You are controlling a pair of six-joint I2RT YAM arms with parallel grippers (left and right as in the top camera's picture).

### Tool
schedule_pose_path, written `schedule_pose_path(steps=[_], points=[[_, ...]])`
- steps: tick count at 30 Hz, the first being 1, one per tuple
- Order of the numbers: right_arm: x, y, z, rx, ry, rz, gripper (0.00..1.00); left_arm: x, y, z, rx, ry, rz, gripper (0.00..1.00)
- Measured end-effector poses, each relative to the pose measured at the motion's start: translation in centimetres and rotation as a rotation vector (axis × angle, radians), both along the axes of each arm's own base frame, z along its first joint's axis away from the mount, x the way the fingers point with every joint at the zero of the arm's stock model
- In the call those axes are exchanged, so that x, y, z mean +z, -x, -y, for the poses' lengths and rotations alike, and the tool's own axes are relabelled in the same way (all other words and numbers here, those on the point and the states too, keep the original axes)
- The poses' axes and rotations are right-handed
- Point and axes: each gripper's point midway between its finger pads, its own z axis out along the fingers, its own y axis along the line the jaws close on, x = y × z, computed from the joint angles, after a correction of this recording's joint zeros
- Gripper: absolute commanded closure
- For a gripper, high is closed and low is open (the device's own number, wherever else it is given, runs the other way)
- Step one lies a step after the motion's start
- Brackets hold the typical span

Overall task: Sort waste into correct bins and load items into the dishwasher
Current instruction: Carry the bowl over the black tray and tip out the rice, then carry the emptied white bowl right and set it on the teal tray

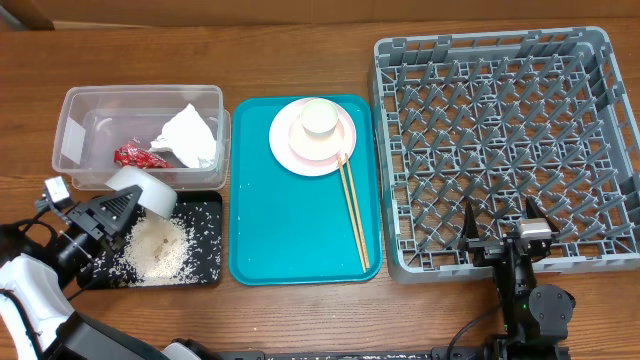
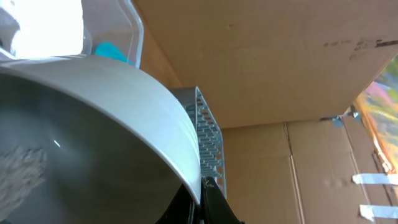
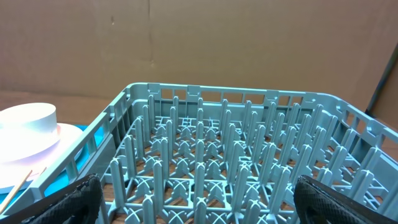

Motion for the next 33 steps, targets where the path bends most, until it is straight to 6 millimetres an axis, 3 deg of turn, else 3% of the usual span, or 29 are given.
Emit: schedule_pose_path(steps=[13,20,33], points=[[0.0,0.0,0.0,0.0,0.0,0.0,0.0,0.7,0.0,0.2,-0.001,0.039,0.026,0.96],[0.0,0.0,0.0,-0.001,0.0,0.0,0.0,-0.3,0.0,-0.1,0.008,0.019,-0.038,0.96],[0.0,0.0,0.0,-0.001,0.0,-0.001,0.0,-0.3,0.7,2.1,-0.024,0.158,-0.148,0.96]])
